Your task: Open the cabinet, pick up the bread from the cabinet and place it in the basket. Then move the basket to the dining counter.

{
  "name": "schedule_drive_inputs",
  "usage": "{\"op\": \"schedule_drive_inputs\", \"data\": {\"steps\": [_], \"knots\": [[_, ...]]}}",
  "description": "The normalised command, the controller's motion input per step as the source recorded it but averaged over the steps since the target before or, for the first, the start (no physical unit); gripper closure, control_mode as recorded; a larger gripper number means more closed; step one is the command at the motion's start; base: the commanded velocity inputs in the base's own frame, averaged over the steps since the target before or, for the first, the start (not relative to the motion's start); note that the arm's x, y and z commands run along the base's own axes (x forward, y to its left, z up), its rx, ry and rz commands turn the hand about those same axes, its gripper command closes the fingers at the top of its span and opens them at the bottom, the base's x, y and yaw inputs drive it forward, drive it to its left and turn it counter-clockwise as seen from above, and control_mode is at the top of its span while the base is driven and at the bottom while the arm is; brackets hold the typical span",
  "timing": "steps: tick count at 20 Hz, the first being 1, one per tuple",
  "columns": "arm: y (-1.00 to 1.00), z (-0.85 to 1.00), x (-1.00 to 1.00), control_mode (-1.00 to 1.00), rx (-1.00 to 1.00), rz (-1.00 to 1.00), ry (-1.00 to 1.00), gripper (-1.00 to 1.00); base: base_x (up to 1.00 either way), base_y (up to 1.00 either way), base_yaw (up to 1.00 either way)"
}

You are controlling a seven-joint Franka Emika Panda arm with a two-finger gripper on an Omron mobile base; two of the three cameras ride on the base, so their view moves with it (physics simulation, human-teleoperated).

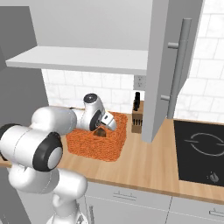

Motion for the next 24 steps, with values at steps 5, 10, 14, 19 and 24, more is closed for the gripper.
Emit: {"op": "schedule_drive_inputs", "data": {"steps": [5, 10, 14, 19, 24], "knots": [[0.17, 0.69, -0.59, -1.00, 0.00, 0.00, 0.00, -1.00, 0.00, 0.00, 0.00], [0.48, 0.71, -0.66, -1.00, 0.00, 0.09, 0.00, -1.00, 0.00, 0.00, 0.00], [0.61, 0.20, -0.30, -1.00, -0.01, 0.25, 0.08, -1.00, 0.00, 0.00, 0.00], [0.44, -0.05, -0.22, -1.00, -0.05, 0.46, 0.01, -1.00, 0.00, 0.00, 0.00], [0.36, 0.00, -0.01, -1.00, -0.13, 0.38, 0.07, -1.00, 0.00, 0.00, 0.00]]}}
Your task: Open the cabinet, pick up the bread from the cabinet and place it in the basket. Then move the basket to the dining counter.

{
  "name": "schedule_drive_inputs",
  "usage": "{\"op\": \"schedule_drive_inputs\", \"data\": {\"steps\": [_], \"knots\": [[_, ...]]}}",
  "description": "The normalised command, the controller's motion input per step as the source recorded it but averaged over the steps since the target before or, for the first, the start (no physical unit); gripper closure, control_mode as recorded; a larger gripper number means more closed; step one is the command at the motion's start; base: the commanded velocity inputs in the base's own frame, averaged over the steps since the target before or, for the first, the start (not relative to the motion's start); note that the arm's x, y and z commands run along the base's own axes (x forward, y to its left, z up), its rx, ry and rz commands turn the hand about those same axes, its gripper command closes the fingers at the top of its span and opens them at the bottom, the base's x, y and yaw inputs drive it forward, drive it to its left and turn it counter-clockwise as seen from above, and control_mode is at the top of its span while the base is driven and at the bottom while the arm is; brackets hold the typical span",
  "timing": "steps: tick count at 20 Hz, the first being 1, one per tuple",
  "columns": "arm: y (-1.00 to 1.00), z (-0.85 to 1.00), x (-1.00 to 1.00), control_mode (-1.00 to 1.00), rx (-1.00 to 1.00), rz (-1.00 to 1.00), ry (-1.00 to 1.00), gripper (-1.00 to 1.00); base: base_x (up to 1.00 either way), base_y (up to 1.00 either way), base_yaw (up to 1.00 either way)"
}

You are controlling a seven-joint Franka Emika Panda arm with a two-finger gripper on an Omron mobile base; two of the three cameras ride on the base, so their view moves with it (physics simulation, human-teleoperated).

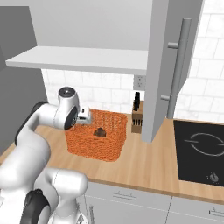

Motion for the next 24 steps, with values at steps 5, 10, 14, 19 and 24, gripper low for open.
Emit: {"op": "schedule_drive_inputs", "data": {"steps": [5, 10, 14, 19, 24], "knots": [[0.29, -0.02, 0.11, -1.00, -0.17, 0.31, 0.12, -1.00, 0.00, 0.00, 0.00], [0.11, -0.15, 0.12, -1.00, -0.17, 0.22, 0.15, -1.00, 0.00, 0.00, 0.00], [-0.09, -0.53, 0.00, -1.00, -0.12, 0.20, 0.08, -1.00, 0.00, 0.00, 0.00], [-0.07, -0.58, 0.00, -1.00, -0.03, 0.17, 0.03, -1.00, 0.00, 0.00, 0.00], [0.00, -0.34, -0.13, -1.00, 0.00, 0.15, 0.00, -1.00, 0.00, 0.00, 0.00]]}}
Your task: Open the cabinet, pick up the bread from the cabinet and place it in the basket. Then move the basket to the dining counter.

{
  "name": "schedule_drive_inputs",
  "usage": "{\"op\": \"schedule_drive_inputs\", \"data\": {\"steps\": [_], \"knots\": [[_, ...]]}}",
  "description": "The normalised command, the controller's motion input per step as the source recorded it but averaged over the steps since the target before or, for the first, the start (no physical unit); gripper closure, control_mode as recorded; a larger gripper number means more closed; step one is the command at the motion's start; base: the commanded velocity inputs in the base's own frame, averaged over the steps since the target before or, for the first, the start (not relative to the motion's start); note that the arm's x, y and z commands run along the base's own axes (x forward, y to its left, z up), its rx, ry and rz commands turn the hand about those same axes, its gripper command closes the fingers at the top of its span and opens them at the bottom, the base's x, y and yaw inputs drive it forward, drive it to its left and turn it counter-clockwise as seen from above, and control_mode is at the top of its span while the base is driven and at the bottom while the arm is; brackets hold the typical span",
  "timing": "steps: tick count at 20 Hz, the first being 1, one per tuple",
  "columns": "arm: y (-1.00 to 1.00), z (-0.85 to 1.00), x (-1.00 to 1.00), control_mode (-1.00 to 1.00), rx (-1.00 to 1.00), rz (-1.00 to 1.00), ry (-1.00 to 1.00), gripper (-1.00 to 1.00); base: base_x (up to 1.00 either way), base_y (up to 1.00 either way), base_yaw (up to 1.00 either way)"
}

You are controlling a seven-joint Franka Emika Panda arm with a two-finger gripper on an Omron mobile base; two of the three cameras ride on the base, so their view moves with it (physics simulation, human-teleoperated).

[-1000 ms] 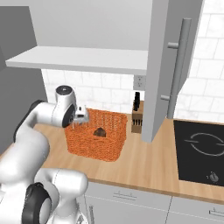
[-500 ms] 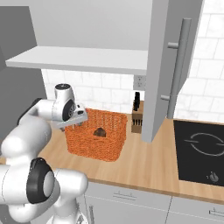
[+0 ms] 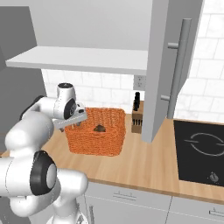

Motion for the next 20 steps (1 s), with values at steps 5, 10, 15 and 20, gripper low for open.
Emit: {"op": "schedule_drive_inputs", "data": {"steps": [5, 10, 15, 20], "knots": [[-0.02, 0.00, -0.51, -1.00, 0.00, 0.12, 0.00, -1.00, 0.00, 0.00, 0.00], [-0.01, -0.11, 0.03, -1.00, -0.01, 0.05, 0.00, -1.00, 0.00, 0.00, 0.00], [-0.13, -0.21, 0.28, -1.00, -0.02, 0.05, 0.00, -1.00, 0.00, 0.00, 0.00], [-0.05, -0.09, 0.18, -1.00, -0.02, 0.07, 0.00, -1.00, 0.00, 0.00, 0.00]]}}
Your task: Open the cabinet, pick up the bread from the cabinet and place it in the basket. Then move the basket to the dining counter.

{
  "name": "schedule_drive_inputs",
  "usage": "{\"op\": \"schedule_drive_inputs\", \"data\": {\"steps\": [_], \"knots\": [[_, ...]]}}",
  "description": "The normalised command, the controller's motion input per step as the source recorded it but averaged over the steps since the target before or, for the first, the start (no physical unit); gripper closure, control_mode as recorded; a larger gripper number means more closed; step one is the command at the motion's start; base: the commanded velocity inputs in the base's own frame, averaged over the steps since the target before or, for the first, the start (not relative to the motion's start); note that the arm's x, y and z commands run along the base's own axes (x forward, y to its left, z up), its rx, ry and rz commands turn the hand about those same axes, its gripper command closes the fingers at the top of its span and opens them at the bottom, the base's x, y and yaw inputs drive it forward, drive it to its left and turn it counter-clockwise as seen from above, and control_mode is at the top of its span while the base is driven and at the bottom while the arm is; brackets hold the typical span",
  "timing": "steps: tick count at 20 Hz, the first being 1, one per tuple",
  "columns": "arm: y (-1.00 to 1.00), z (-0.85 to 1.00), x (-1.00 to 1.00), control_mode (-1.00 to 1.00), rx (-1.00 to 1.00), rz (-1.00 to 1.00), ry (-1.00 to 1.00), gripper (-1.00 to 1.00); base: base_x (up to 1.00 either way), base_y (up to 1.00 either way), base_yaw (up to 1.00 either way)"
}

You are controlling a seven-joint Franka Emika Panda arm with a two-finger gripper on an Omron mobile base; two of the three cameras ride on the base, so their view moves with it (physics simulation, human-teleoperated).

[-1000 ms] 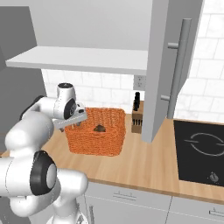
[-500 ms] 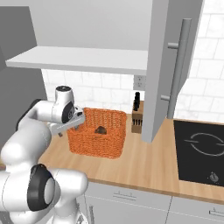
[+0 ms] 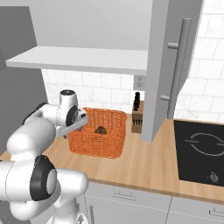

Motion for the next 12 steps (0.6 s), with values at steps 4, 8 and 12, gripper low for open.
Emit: {"op": "schedule_drive_inputs", "data": {"steps": [4, 8, 12], "knots": [[0.00, -0.17, 0.01, -1.00, -0.02, 0.09, 0.00, -1.00, 0.00, 0.00, 0.00], [0.00, -0.70, -0.10, -1.00, -0.03, 0.07, 0.00, 1.00, 0.00, 0.00, 0.00], [-0.12, -0.56, -0.19, -1.00, -0.03, 0.07, -0.01, 1.00, 0.00, 0.00, 0.00]]}}
